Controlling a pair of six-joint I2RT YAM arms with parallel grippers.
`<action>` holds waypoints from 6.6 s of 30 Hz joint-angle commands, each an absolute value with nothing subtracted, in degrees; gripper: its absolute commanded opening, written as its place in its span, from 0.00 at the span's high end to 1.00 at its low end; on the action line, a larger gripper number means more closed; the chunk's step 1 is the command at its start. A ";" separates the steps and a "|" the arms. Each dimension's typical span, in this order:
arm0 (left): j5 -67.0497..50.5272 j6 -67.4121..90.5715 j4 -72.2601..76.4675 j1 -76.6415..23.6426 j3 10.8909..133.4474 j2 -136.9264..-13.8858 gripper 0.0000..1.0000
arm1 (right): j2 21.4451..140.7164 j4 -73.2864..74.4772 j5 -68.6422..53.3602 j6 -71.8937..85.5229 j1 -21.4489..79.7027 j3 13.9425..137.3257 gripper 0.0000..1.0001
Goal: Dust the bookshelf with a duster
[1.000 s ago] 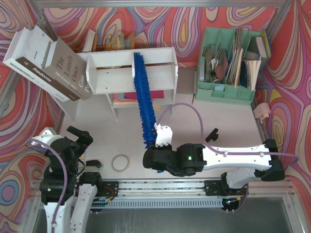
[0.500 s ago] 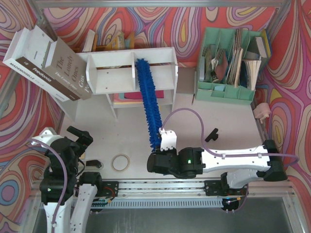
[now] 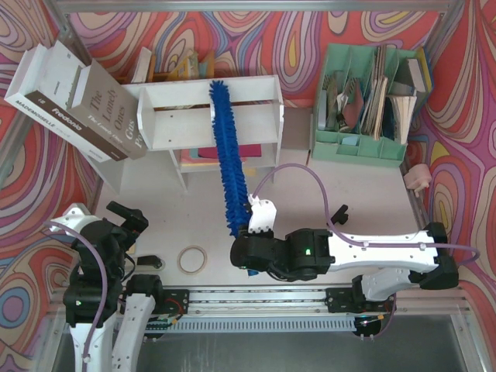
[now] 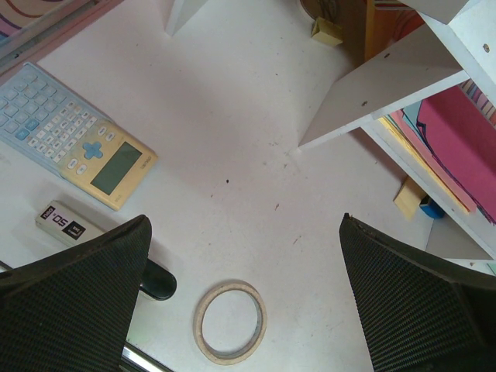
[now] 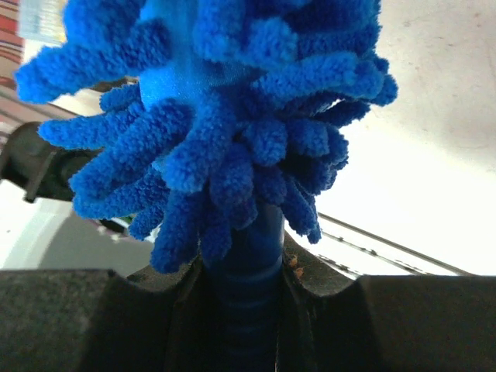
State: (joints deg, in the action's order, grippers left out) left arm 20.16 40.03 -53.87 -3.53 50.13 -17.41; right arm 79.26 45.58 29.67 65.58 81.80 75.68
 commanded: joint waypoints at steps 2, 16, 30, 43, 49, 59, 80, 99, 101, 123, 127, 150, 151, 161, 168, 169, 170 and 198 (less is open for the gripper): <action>20.40 39.27 -53.26 -3.25 49.28 -16.96 0.02 | 80.16 41.64 29.91 64.30 82.00 77.25 1.00; 20.31 39.28 -53.26 -3.25 49.20 -16.80 0.02 | 75.90 53.87 34.92 76.95 81.87 72.93 1.00; 20.31 39.28 -53.22 -3.25 49.22 -17.13 0.02 | 77.74 47.75 34.83 71.54 81.88 74.65 1.00; 20.30 39.28 -53.17 -3.25 49.22 -16.90 0.02 | 80.91 46.23 36.07 67.74 81.89 78.89 1.00; 20.22 39.22 -53.17 -3.25 49.12 -16.70 0.02 | 77.59 51.67 38.04 72.99 81.30 76.74 1.00; 20.13 39.30 -53.26 -3.25 49.22 -16.50 0.02 | 82.38 43.58 32.19 67.55 81.25 77.84 1.00; 20.40 39.39 -53.18 -3.25 49.05 -16.21 0.02 | 77.95 68.71 41.70 87.46 81.21 76.61 1.00; 20.26 39.28 -53.13 -3.25 49.13 -16.70 0.02 | 77.38 66.09 46.68 82.17 81.21 81.01 1.00; 20.26 39.26 -53.04 -3.25 49.13 -16.81 0.02 | 77.27 64.35 45.70 82.22 81.21 79.29 1.00; 20.35 39.28 -53.15 -3.25 49.14 -16.76 0.02 | 83.29 40.56 31.43 64.38 81.21 78.47 1.00; 20.30 39.22 -53.04 -3.25 49.08 -16.70 0.02 | 83.74 38.26 29.23 63.34 81.21 77.59 1.00; 20.35 39.36 -53.26 -3.25 49.13 -16.66 0.02 | 80.23 41.42 29.75 68.93 80.24 73.93 1.00; 20.31 39.31 -53.26 -3.25 49.09 -16.69 0.02 | 81.09 40.06 28.68 67.82 80.24 74.37 1.00; 20.39 39.33 -53.21 -3.25 49.13 -16.68 0.02 | 81.07 42.01 29.17 69.75 80.24 73.39 1.00; 20.21 39.34 -53.09 -3.25 49.13 -16.87 0.02 | 74.84 56.20 36.83 80.27 80.24 72.30 1.00; 20.21 39.37 -53.09 -3.25 49.13 -16.95 0.02 | 74.38 56.61 37.46 80.32 80.24 72.41 1.00; 20.14 39.37 -53.09 -3.25 49.09 -16.96 0.02 | 74.21 57.18 37.85 80.42 80.24 72.73 1.00; 20.06 39.31 -53.09 -3.25 49.13 -17.23 0.02 | 64.18 62.80 47.46 70.08 78.74 76.47 1.00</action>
